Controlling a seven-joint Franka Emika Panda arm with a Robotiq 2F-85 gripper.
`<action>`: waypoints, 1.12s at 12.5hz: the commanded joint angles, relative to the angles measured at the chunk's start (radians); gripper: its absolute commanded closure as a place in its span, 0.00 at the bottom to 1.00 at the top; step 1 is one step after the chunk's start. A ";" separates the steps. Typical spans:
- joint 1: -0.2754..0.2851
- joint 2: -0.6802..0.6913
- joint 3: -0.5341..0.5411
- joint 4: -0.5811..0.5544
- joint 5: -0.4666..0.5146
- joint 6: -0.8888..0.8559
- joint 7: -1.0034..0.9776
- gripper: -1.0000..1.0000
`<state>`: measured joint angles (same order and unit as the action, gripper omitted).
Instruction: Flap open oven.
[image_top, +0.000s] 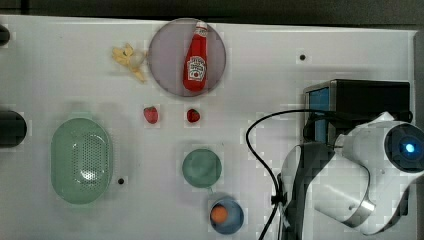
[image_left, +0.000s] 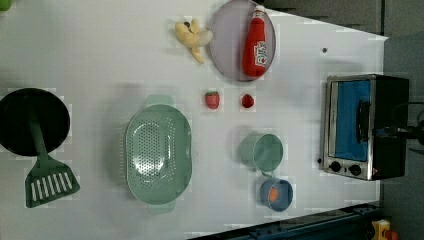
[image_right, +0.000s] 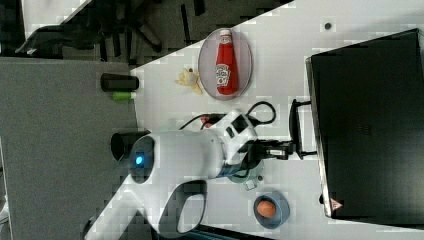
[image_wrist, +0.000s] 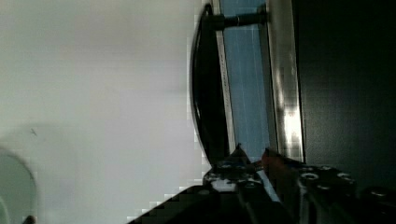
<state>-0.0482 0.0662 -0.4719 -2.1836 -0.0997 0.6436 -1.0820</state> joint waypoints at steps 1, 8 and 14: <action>0.000 0.011 0.001 0.003 0.001 0.066 -0.058 0.82; 0.005 0.116 0.024 0.003 0.017 0.147 -0.054 0.82; 0.050 0.130 0.091 -0.020 -0.083 0.144 0.037 0.82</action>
<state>-0.0471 0.1948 -0.4224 -2.1836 -0.1864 0.7881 -1.0850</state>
